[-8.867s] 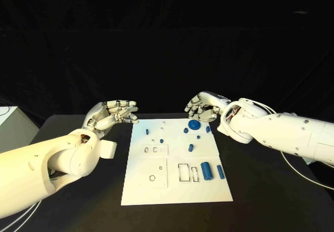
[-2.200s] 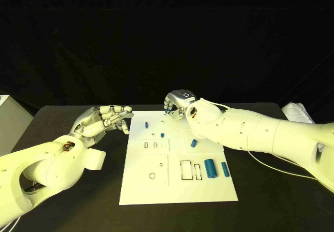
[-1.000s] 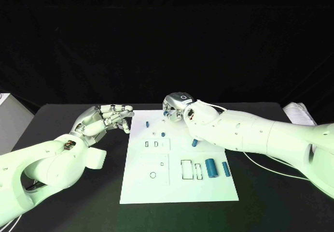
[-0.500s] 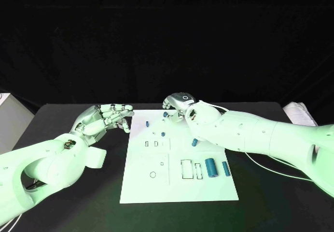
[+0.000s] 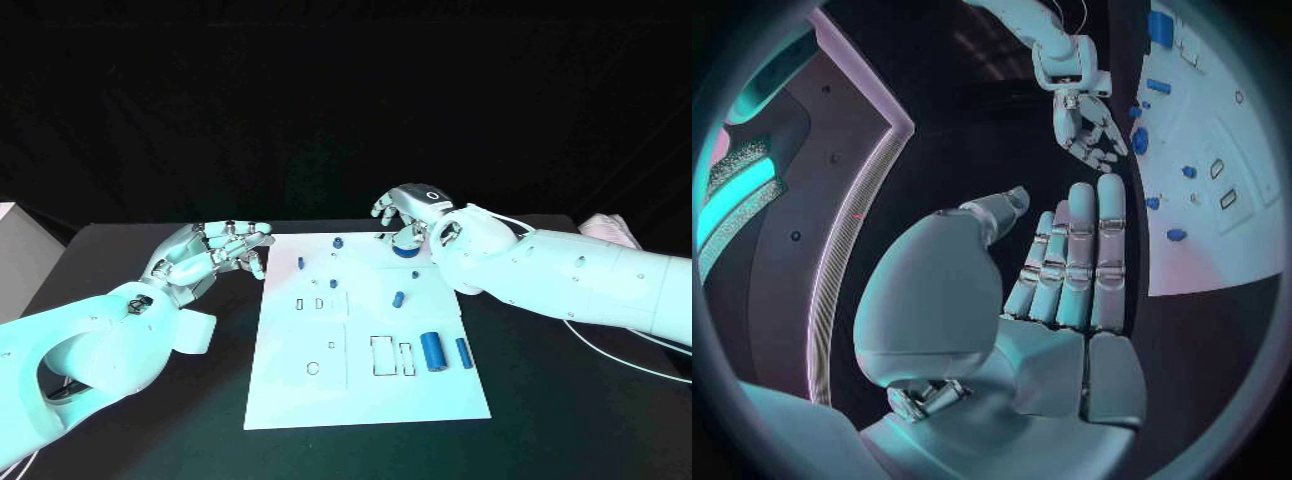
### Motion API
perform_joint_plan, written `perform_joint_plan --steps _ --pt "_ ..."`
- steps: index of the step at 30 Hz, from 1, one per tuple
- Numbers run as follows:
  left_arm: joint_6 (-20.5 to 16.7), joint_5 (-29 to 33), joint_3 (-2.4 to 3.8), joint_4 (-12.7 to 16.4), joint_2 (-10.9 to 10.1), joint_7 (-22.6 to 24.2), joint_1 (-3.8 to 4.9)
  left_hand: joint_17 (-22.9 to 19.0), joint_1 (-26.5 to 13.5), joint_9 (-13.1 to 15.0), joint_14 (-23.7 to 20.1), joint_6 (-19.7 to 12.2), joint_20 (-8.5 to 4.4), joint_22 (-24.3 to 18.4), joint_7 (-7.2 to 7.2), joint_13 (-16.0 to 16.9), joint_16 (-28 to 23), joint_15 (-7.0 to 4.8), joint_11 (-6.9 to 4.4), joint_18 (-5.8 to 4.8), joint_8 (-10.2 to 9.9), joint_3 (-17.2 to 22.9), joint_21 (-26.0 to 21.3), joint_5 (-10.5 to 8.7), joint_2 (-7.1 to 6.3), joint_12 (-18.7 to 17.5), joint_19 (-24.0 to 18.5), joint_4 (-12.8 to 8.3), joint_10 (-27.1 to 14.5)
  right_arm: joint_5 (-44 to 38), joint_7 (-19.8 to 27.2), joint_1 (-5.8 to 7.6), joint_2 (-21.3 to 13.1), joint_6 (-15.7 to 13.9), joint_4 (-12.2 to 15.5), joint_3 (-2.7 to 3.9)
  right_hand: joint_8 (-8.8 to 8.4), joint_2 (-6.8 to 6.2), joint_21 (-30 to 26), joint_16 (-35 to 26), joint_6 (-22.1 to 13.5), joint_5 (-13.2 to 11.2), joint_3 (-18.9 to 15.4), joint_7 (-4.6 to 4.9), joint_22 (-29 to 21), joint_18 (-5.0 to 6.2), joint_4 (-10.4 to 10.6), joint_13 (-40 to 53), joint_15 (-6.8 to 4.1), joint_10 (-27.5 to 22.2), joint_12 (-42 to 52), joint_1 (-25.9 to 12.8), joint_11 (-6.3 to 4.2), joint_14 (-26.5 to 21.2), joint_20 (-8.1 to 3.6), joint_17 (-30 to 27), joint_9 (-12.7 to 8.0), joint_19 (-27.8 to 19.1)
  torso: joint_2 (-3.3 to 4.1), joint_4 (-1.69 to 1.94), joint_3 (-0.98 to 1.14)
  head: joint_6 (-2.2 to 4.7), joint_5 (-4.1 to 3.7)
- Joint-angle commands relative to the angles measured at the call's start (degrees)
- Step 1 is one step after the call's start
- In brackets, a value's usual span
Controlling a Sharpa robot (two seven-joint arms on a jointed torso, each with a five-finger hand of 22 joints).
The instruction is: Assemble the parts on the task board
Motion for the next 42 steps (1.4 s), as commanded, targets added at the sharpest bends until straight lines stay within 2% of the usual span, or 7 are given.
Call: perform_joint_plan --steps 1,2,5,7,10,14,42 --pt "1.3 -0.3 0.04 0.1 0.0 0.3 0.1 0.0 -0.3 0.1 -0.5 -0.2 -0.03 0.1 0.2 0.1 0.2 0.1 0.06 0.54 -0.2 0.2 0.2 0.02 0.35 -0.2 -0.2 0.0 -0.3 5.5 -1.6 0.39 -2.3 2.5 1.4 0.12 0.09 0.2 2.7 1.1 -1.1 0.7 -5.7 0.37 3.2 -1.0 1.5 2.2 -0.39 3.7 2.1 1.3 -0.65 0.4 -0.21 1.5 0.2 1.3 -0.09 -0.28 0.16 0.14 -0.16" --pt "1.3 -0.3 0.04 0.1 0.0 0.3 0.1 0.0 -0.3 0.1 -0.5 -0.2 -0.03 0.1 0.2 0.1 0.2 0.1 0.06 0.54 -0.2 0.2 0.2 0.02 0.35 -0.2 -0.2 0.0 -0.3 6.3 -1.6 0.48 -2.9 3.2 1.5 0.14 0.47 2.25 4.2 2.2 -1.5 1.4 -12.8 -0.59 5.0 -1.34 3.8 6.1 -1.69 3.8 4.8 4.8 -1.38 0.8 -1.09 2.9 0.5 1.9 -0.08 -0.31 0.2 0.16 -0.18" --pt "1.4 -0.3 0.04 0.1 0.0 0.3 0.1 0.0 -0.3 0.1 -0.5 -0.2 -0.03 0.1 0.2 0.1 0.2 0.1 0.06 0.54 -0.2 0.2 0.2 0.02 0.35 -0.2 -0.2 0.0 -0.3 8.5 -1.2 0.68 -4.3 5.3 1.2 0.19 0.81 2.01 5.8 3.5 -1.9 1.0 -16.0 -0.55 7.0 -1.72 6.1 10.2 -1.34 5.7 8.8 7.0 -1.76 1.2 -1.1 5.0 0.7 2.5 -0.03 -0.32 0.23 0.13 -0.25" --pt "1.4 -0.3 0.04 0.1 0.0 0.3 0.1 0.0 -0.3 0.1 -0.5 -0.2 -0.03 0.1 0.2 0.1 0.2 0.1 0.06 0.54 -0.2 0.2 0.2 0.02 0.35 -0.2 -0.2 0.0 -0.3 8.9 -0.9 0.75 -4.8 6.6 0.8 0.21 1.82 2.72 8.9 7.1 -2.8 1.3 -20.8 -0.86 10.8 -2.5 10.4 27.0 -1.49 3.1 25.1 10.8 -1.92 2.2 -1.46 10.5 1.4 3.9 0.04 -0.25 0.25 0.09 -0.32" --pt "1.5 -0.3 0.04 0.0 0.1 0.3 0.1 0.0 -0.3 0.1 -0.5 -0.2 -0.03 0.1 0.2 0.1 0.2 0.1 0.06 0.54 -0.2 0.2 0.2 0.02 0.35 -0.2 -0.2 0.0 -0.3 9.5 -0.6 0.82 -5.2 9.0 -0.4 0.23 3.18 3.34 11.3 11.5 -3.6 1.3 -22.4 -0.43 13.8 -3.11 10.5 57.0 -0.81 6.4 56.1 10.5 -1.5 3.5 -0.85 18.0 2.0 5.0 0.0 -0.07 0.13 -0.05 -0.51" --pt "1.6 -0.3 0.04 -0.1 0.1 0.3 0.1 0.0 -0.3 0.1 -0.5 -0.2 -0.03 0.1 0.2 0.1 0.2 0.1 0.06 0.54 -0.2 0.2 0.2 0.02 0.35 -0.2 -0.2 0.0 -0.3 10.3 -0.4 0.83 -4.9 11.2 -1.8 0.23 4.15 3.41 12.9 14.4 -4.3 1.3 -22.8 0.15 15.7 -3.56 10.8 68.8 -0.29 10.5 68.7 9.8 -0.87 4.4 -0.18 23.5 2.1 5.8 0.04 -0.05 0.12 -0.2 -0.54" --pt "1.8 -0.3 0.04 -0.4 0.3 0.0 0.09 0.0 -0.4 0.1 -0.5 -0.2 -0.02 0.2 0.17 0.1 0.2 0.1 0.04 0.55 -0.2 0.2 0.3 0.02 0.35 -0.2 -0.3 0.0 -0.3 11.8 0.5 -0.17 -1.9 14.8 -6.0 0.19 6.75 5.25 17.0 17.3 -1.5 4.7 -20.5 -0.35 20.2 -4.77 10.6 75.2 -0.49 14.7 75.7 9.2 -1.2 5.6 -0.12 29.7 2.5 8.1 0.06 -0.09 0.13 -1.01 -0.23"
